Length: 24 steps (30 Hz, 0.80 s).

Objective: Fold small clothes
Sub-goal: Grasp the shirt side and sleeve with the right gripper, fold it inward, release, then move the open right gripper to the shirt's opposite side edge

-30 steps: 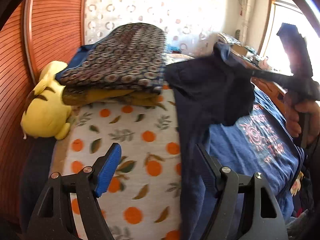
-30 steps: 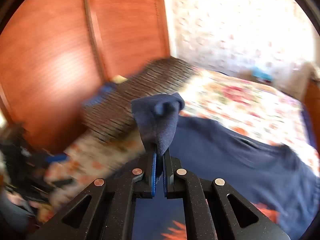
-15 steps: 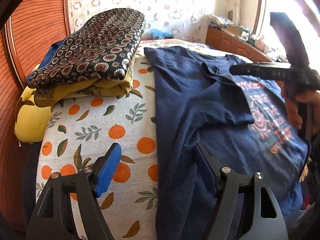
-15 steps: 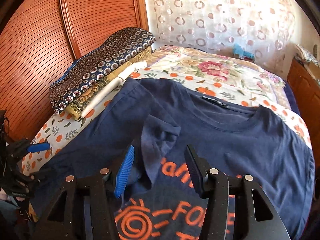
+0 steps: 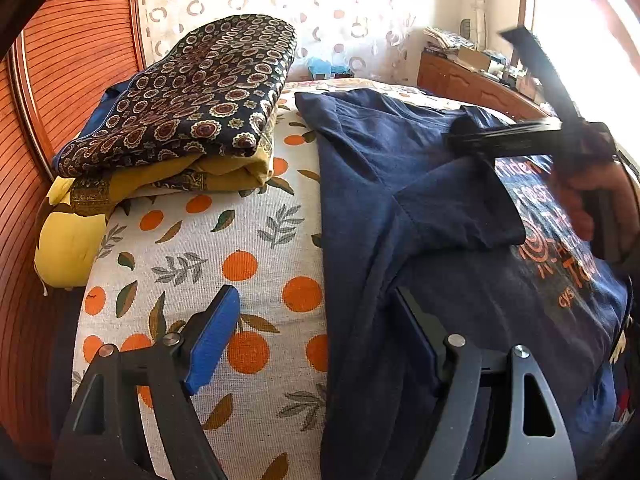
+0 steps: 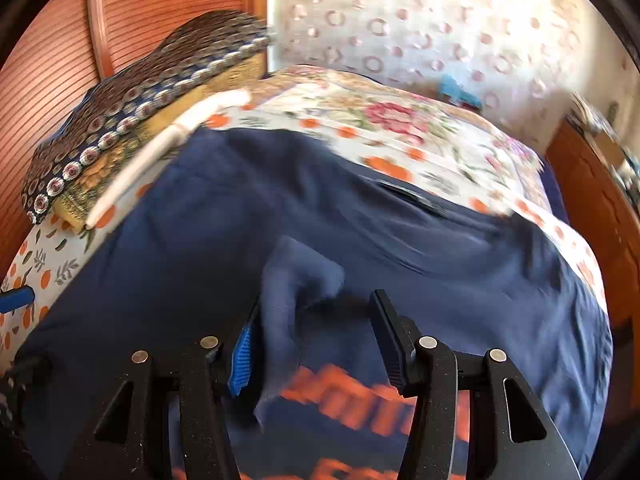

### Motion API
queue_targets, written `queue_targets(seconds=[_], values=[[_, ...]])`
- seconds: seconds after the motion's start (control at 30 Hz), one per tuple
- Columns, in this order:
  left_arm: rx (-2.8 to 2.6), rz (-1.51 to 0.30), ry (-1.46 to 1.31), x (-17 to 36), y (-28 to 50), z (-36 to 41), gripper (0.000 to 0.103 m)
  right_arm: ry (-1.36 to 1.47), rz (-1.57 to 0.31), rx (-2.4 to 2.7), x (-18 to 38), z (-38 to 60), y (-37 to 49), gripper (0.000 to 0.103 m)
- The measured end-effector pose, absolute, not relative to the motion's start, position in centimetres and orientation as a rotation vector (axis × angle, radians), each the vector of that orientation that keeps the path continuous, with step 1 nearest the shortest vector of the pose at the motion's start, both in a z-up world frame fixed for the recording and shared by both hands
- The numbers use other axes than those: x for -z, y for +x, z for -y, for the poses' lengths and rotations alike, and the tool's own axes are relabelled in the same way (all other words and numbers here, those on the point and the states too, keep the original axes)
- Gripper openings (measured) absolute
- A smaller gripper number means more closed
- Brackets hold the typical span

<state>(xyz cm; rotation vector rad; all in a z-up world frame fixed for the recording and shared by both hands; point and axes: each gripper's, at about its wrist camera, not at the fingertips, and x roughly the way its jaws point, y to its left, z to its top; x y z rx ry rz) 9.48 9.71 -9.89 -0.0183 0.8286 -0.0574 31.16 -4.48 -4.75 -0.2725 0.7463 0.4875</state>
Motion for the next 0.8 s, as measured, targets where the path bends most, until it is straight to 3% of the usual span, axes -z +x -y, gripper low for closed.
queue_targets(seconds=[0.4,0.8], values=[[0.048,-0.845,-0.014,9.7,9.6,-9.6,0.078,-0.136,-0.701,-0.479,4.5,13.3,28.7,0.055],[0.18,-0.719,0.012,4.9,10.7,-4.1,0.078,-0.217,-0.724,-0.44,8.5,16.6,25.8,0.054]])
